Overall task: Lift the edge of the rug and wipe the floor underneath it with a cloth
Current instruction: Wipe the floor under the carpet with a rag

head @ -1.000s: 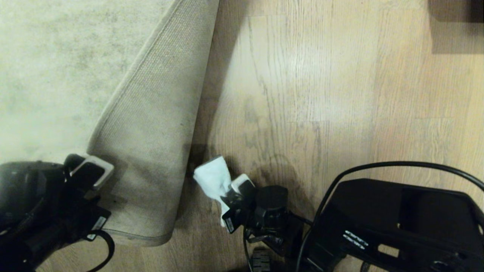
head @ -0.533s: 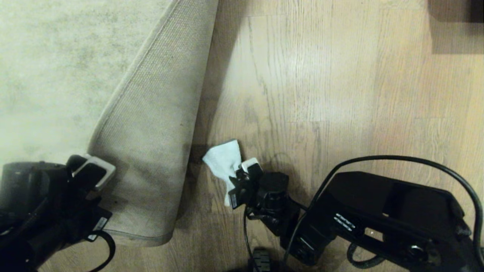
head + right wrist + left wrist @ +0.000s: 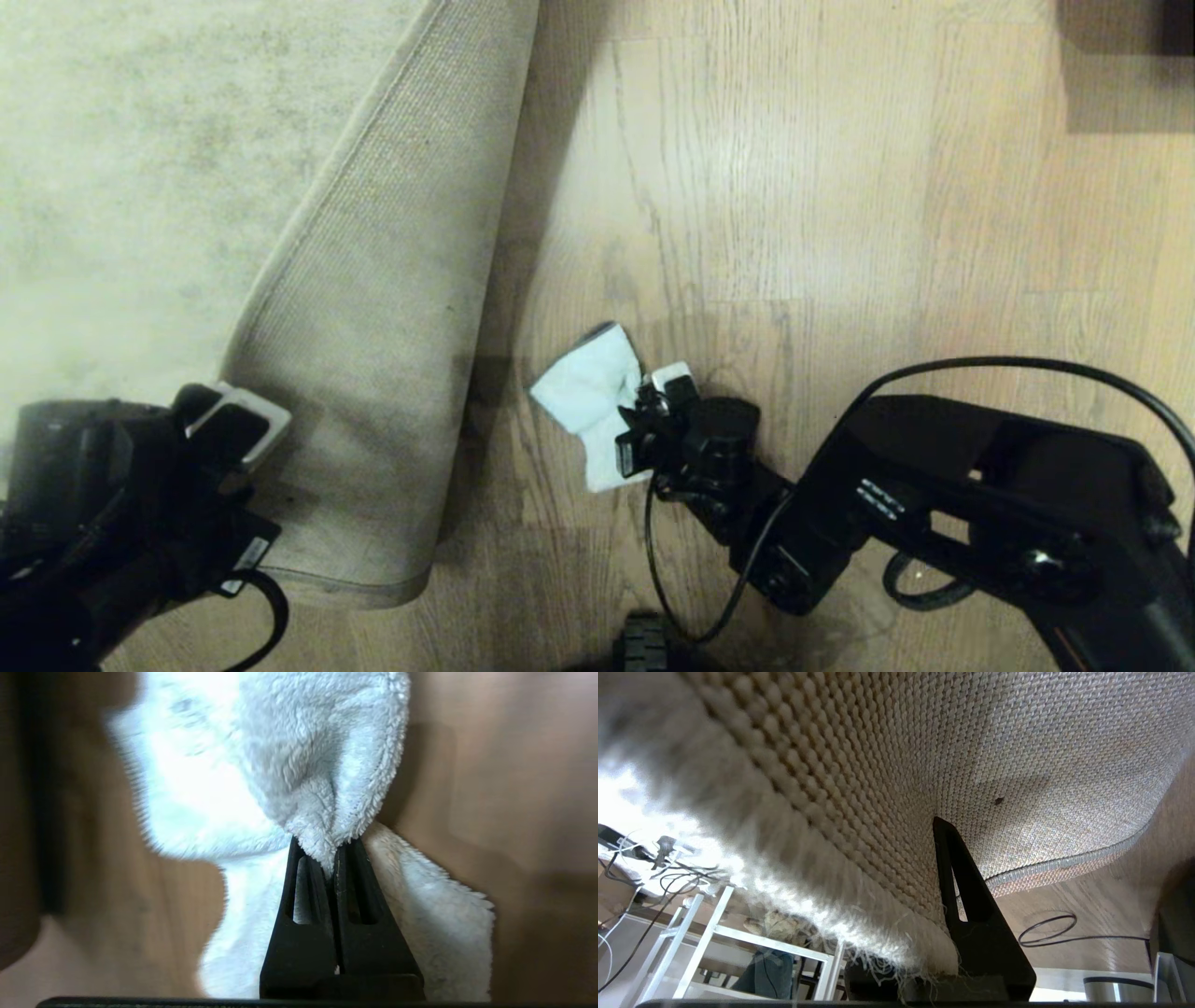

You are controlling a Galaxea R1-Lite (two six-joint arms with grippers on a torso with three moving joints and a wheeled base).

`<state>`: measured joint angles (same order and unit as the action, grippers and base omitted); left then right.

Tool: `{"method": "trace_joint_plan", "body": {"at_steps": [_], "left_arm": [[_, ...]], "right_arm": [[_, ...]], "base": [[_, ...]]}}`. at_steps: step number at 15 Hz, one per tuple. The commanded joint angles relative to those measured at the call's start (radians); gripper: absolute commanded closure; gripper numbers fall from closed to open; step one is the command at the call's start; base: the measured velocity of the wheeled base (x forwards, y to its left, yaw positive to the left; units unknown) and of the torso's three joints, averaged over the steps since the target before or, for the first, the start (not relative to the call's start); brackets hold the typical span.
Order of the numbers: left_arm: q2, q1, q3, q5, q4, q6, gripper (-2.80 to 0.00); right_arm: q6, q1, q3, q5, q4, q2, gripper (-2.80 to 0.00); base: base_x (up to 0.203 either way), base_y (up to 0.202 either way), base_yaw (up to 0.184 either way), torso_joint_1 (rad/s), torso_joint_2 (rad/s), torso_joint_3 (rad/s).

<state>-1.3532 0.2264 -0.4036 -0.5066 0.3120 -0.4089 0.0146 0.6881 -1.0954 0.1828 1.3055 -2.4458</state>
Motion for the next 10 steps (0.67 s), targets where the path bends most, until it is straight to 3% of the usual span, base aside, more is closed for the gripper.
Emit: {"method": "trace_joint_plan", "body": {"at_steps": [1,6,8,10], "left_arm": [[-0.001,0.001,0.0,-0.004,0.002,-0.002,0.0],[0.0,0.001,0.0,-0.004,0.004,-0.002,0.0],[0.002,0.001,0.0,-0.004,0.004,-0.002,0.0],[0.002,0.001,0.0,-0.004,0.004,-0.002,0.0]], "right_arm": [[0.003,-0.052,0.017,0.001,0.004,0.045,0.0],[0.037,-0.169,0.09,-0.006,0.005,0.121,0.0],[0.038,-0.164,0.119,-0.008,0.002,0.139,0.0],[0.036,-0.108,0.148,-0.009,-0.005,0.15,0.0]], "base": [[0.0,0.0,0.0,0.0,0.0,0.0],[0.0,0.0,0.0,0.0,0.0,0.0],[0.0,0.0,0.0,0.0,0.0,0.0],[0.0,0.0,0.0,0.0,0.0,0.0]]}}
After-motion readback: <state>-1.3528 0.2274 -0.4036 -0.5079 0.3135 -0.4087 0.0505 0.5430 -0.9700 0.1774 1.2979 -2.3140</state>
